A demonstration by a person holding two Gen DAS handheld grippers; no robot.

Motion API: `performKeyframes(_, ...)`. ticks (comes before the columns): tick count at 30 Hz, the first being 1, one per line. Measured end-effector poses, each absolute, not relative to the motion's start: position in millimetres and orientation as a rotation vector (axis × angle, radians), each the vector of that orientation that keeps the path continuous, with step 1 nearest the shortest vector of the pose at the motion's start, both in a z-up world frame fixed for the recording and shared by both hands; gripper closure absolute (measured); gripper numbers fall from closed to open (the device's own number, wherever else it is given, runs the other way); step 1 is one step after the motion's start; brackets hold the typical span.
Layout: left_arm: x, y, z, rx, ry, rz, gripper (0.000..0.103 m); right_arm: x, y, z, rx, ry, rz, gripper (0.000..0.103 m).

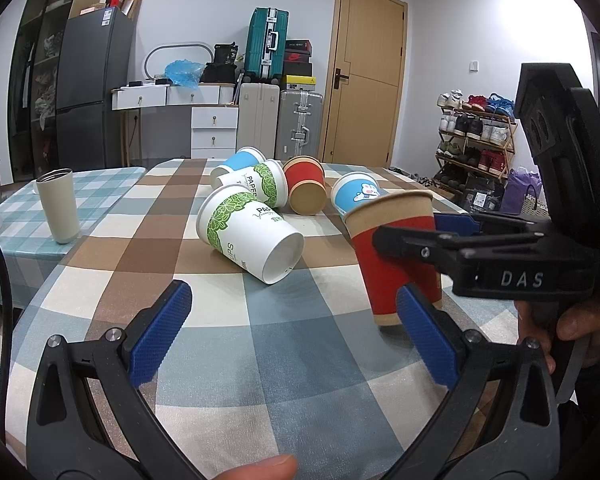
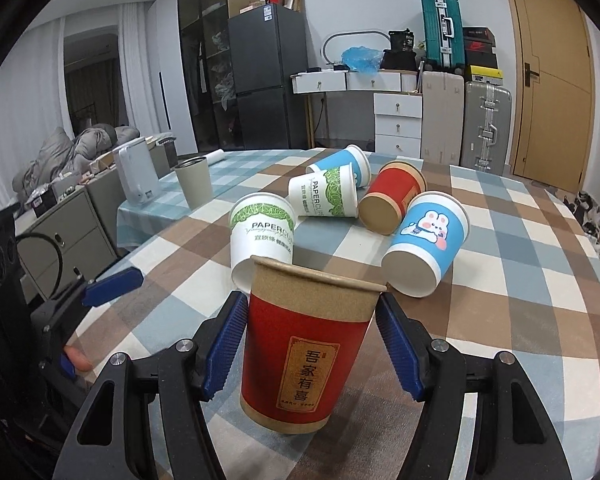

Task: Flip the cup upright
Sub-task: 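Lift and rotate the red cup with the right tool, setting it base-down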

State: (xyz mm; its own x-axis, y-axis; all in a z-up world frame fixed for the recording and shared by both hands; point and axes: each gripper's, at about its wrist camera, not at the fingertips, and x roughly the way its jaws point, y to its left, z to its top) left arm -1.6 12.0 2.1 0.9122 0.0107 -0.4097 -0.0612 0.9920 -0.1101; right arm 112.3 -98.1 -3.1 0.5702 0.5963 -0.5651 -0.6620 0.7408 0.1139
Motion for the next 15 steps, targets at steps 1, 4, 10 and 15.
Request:
performKeyframes(1, -1.8, 11.8, 2.5, -0.121, 0.421, 0.037, 0.001, 111.6, -98.4, -4.3, -0.118, 0.622, 0.744, 0.036)
performKeyframes(4, -2.1, 12.1, 2.4, -0.12, 0.42, 0.037, 0.001, 107.1, -100.4, -3.6, -0.121, 0.613, 0.748, 0.036)
performKeyframes(10, -2.0, 12.1, 2.4, -0.121, 0.421, 0.037, 0.001, 96.4, -110.9, -3.0, -0.121, 0.61, 0.776, 0.037)
performKeyframes(15, -1.9, 11.9, 2.3, -0.12, 0.42, 0.037, 0.001, 84.7, -121.8, -6.9, -0.14, 0.627, 0.828, 0.039)
